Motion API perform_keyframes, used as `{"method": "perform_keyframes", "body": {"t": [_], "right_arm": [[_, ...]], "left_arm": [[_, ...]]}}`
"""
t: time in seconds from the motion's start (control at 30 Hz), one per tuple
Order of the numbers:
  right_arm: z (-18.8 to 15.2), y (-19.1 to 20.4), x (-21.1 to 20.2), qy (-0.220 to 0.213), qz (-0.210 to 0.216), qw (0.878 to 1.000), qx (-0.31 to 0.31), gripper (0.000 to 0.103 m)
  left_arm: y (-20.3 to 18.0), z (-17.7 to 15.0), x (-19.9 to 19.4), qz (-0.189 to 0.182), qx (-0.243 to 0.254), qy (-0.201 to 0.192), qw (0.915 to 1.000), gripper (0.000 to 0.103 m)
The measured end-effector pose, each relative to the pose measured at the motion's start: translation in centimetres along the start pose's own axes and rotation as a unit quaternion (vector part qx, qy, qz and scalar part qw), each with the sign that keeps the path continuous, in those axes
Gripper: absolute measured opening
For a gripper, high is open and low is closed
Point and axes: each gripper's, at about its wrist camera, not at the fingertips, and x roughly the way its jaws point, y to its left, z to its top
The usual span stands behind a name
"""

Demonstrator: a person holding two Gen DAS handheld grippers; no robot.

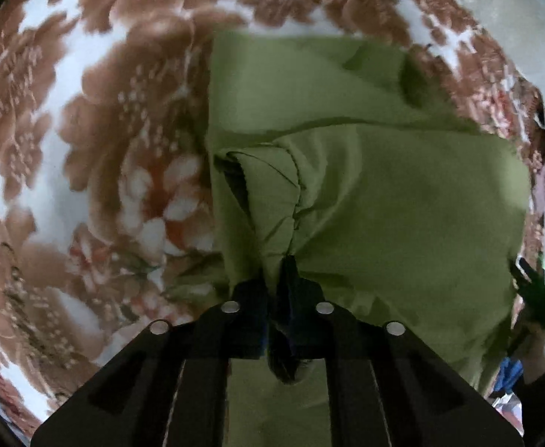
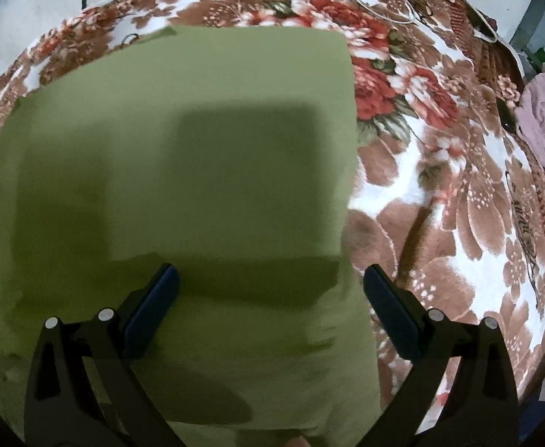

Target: Fold large clothes

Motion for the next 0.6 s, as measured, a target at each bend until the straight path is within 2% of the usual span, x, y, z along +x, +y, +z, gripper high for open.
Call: {"method": "perform_keyframes", "body": {"t": [0.1, 0.13, 0.17, 0.2, 0.23, 0.3, 0.37, 0.47, 0.6], "right_arm": [[-0.2, -0.6, -0.2, -0.005, -0.009, 1.000, 0.001, 0.098], [-0.2, -0.6, -0.8, -0.013, -0.010, 1.000, -0.002, 0.098], [-0.2, -0.5, -1.5, -0.020, -0.005, 1.000, -0.003, 0.098], [-0.1, -0.2, -2.2, -0.029, 0.002, 1.000, -0.003, 0.098], [0.2, 0.3, -3.3, -0.040, 0.013, 0.999, -0.005, 0.098], [0.7, 1.7, -4.6, -0.054, 0.029, 0.998, -0.015, 0.098], [1.2, 3.7, -6.1, -0.069, 0.045, 0.996, -0.037, 0.098], [1.8, 7.2, -6.8, -0.084, 0.060, 0.992, -0.074, 0.098], [1.8, 10.6, -4.6, -0.073, 0.062, 0.990, -0.101, 0.098]], "left_arm": [[0.2, -0.8, -0.2, 0.006, 0.007, -0.020, 0.9998, 0.020], [0.0, -1.1, -0.7, 0.024, -0.005, -0.014, 0.9996, 0.028], [-0.3, -1.5, -1.6, 0.046, 0.007, -0.024, 0.9986, 0.037], [-0.8, -1.9, -2.6, 0.066, 0.019, -0.040, 0.9969, 0.057], [-1.3, -2.4, -3.4, 0.093, 0.036, -0.055, 0.9935, 0.072], [-2.9, -3.3, -5.0, 0.146, 0.068, -0.078, 0.9839, 0.075], [-4.8, -4.0, -5.8, 0.157, 0.091, -0.095, 0.9789, 0.075], [-8.5, -5.2, -6.2, 0.159, 0.125, -0.134, 0.9701, 0.085], [-12.9, -6.3, -2.8, 0.154, 0.142, -0.171, 0.9628, 0.091]]}}
